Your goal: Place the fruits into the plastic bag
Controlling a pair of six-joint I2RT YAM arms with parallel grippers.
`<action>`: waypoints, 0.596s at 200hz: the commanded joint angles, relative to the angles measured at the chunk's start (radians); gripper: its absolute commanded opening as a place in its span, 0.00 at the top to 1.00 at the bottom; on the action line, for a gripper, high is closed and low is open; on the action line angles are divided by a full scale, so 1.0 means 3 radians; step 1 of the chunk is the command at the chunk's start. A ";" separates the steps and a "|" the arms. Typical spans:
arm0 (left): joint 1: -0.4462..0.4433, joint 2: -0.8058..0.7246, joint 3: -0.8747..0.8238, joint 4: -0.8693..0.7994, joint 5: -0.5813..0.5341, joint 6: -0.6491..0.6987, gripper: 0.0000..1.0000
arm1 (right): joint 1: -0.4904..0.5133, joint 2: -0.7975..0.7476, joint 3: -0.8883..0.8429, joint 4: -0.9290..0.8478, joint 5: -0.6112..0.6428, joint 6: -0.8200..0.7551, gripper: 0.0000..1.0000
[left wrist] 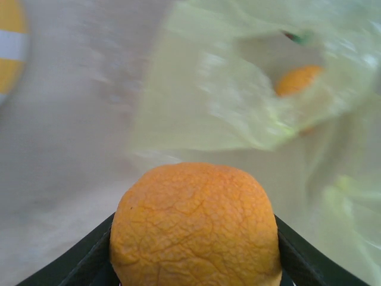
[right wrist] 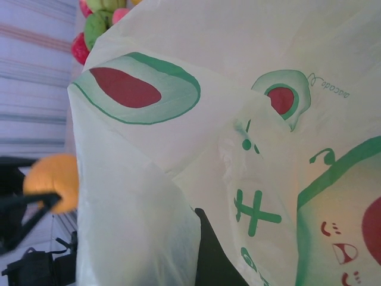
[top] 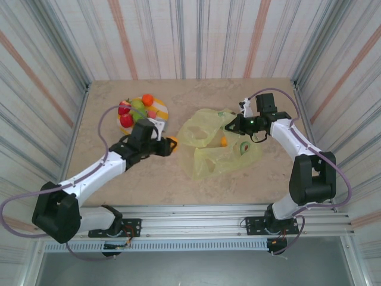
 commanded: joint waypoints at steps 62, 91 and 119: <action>-0.0537 0.1148 0.0562 0.0433 0.0308 -0.0081 0.46 | 0.0058 0.0006 0.0062 0.0213 -0.0229 0.0334 1.00; -0.0574 0.1593 0.0837 0.0597 0.0389 -0.0137 0.45 | 0.0160 0.0036 0.0011 0.0364 -0.0301 0.0443 1.00; -0.0582 0.1911 0.1097 0.0797 0.0433 -0.0178 0.44 | 0.0212 0.0061 -0.0026 0.0429 -0.0309 0.0494 1.00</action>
